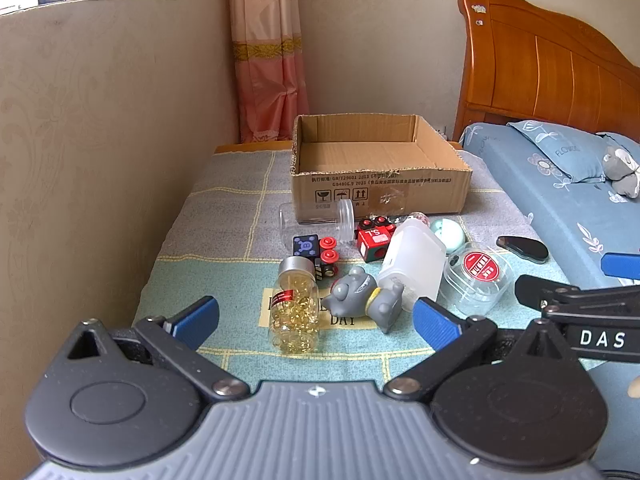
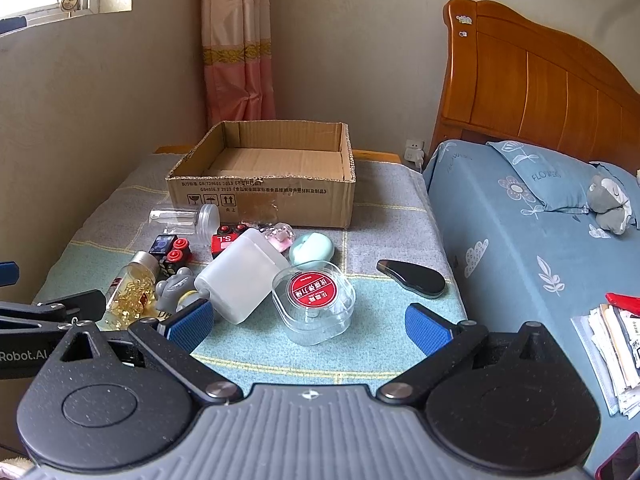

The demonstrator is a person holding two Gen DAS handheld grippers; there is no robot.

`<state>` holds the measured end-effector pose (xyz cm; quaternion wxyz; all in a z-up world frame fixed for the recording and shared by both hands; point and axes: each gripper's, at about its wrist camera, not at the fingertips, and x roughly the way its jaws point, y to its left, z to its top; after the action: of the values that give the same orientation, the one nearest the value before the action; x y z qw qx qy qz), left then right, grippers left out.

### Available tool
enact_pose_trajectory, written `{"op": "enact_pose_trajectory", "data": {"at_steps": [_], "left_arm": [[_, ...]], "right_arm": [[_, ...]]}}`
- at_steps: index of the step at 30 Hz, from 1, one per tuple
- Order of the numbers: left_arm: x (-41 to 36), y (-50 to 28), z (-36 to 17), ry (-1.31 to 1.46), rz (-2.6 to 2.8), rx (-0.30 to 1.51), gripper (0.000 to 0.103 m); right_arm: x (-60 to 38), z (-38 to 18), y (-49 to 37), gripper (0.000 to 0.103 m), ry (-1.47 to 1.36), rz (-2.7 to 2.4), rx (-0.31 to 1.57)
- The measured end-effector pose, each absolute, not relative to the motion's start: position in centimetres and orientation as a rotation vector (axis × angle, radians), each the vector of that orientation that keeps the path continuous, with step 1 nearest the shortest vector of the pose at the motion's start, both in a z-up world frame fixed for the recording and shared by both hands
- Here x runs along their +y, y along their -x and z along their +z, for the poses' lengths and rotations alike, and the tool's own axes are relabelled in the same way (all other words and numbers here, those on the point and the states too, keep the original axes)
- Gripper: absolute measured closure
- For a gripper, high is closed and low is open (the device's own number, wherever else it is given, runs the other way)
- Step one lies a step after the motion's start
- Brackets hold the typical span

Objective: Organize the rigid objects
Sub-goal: 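Move the left tool toward the capsule bottle while the right tool approaches the clear container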

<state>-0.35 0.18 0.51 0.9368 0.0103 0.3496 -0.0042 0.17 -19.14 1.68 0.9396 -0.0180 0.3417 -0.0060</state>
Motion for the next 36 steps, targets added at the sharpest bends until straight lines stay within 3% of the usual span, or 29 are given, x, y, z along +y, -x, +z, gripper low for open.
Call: {"op": "enact_pose_trajectory", "data": {"at_steps": [36], "left_arm": [[0.0,-0.7,0.5,-0.028,-0.032,0.724,0.001]], "right_arm": [[-19.6,1.9,-0.7,0.0,0.041,-0.02,0.698]]}}
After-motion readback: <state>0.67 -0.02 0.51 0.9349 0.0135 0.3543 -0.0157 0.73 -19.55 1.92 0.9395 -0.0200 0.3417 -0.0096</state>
